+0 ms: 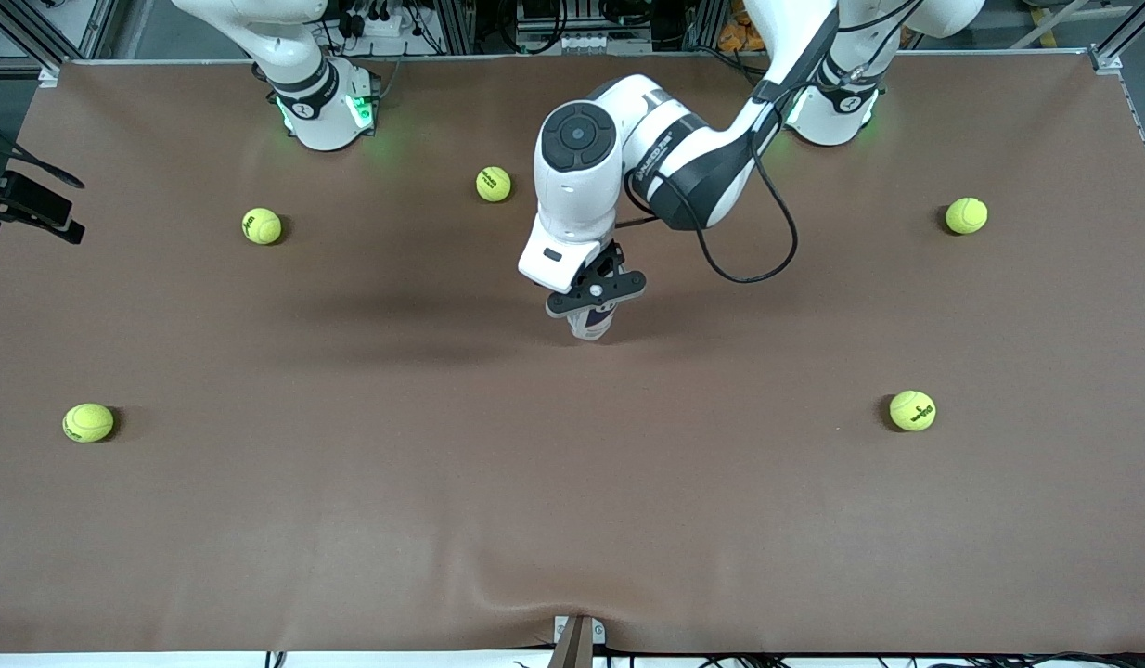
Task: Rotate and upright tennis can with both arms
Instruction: 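Lift the can and rotate it upright with the left gripper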
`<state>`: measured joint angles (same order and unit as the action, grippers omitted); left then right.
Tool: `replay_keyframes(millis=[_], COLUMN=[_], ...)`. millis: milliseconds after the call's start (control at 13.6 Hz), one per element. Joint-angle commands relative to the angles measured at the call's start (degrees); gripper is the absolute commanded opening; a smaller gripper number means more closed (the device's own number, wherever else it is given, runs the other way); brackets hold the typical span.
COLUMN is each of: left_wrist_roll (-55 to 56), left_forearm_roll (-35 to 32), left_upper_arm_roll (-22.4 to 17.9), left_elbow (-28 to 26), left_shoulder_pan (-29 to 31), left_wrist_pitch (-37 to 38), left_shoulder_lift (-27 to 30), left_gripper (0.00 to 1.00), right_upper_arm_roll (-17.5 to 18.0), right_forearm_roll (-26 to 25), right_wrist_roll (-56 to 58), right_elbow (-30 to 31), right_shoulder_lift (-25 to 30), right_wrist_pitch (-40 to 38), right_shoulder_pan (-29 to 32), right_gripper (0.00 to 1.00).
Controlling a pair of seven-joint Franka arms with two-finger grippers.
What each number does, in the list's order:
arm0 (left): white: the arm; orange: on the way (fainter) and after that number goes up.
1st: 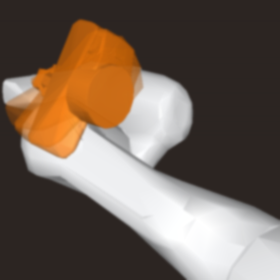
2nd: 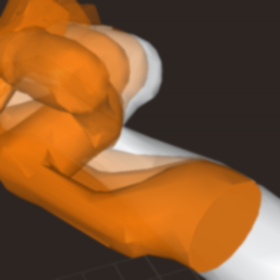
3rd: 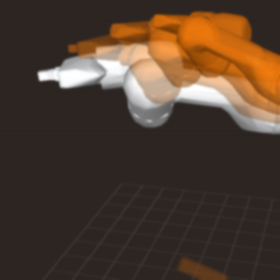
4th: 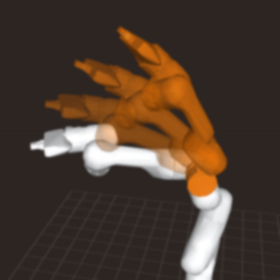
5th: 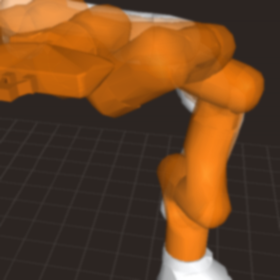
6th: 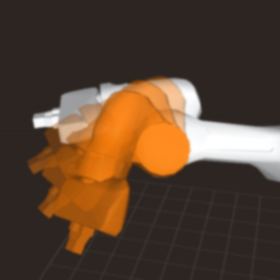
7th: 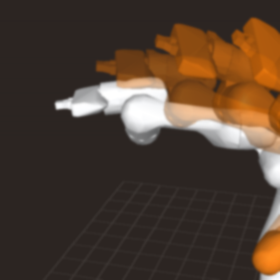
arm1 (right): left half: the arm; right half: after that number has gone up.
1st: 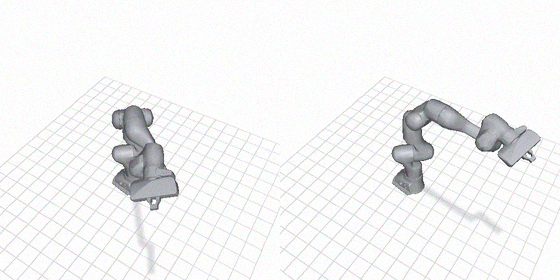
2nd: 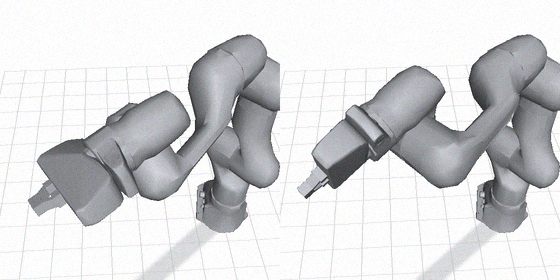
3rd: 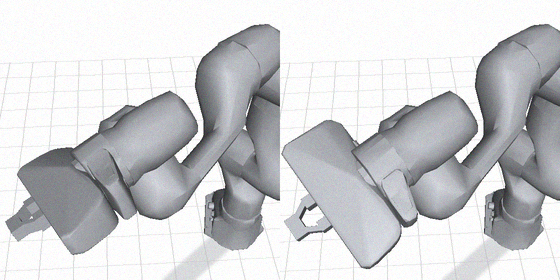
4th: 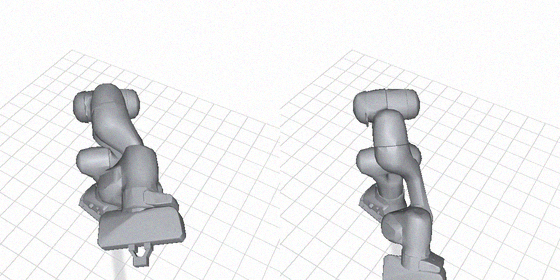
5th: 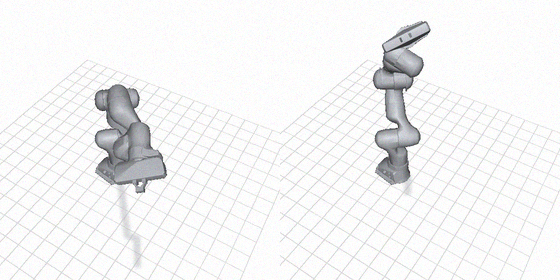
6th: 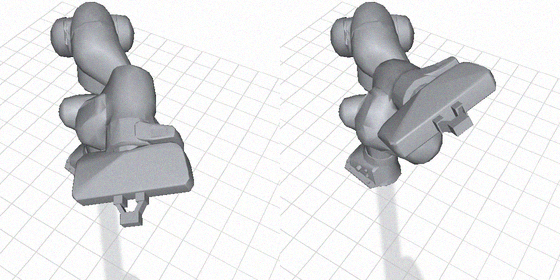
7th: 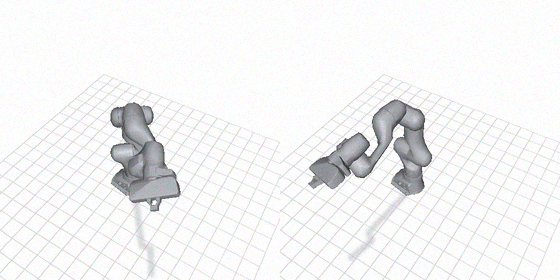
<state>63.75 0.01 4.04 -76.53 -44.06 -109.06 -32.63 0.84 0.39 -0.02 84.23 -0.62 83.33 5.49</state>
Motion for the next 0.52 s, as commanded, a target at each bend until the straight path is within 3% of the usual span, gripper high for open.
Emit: replay_keyframes(millis=[0,442], left_wrist_roll=[2.7,2.7], left_forearm_roll=[-1.6,-1.6], left_upper_arm_roll=[-0.6,-0.7], left_elbow=[0.9,0.9], left_shoulder_pan=[-1.2,-0.9], left_wrist_pitch=[0.8,-0.4], left_shoulder_lift=[-1.4,-3.0], left_gripper=[0.0,0.0], right_upper_arm_roll=[0.6,0.6], right_forearm_roll=[0.0,0.1], right_wrist_roll=[-0.2,-0.2], right_elbow=[-1.0,-1.2], right_shoulder_lift=[-0.2,-0.3], right_wrist_pitch=[-1.0,-0.6], right_shoulder_pan=[0.6,0.5], right_gripper=[1.0,1.0])
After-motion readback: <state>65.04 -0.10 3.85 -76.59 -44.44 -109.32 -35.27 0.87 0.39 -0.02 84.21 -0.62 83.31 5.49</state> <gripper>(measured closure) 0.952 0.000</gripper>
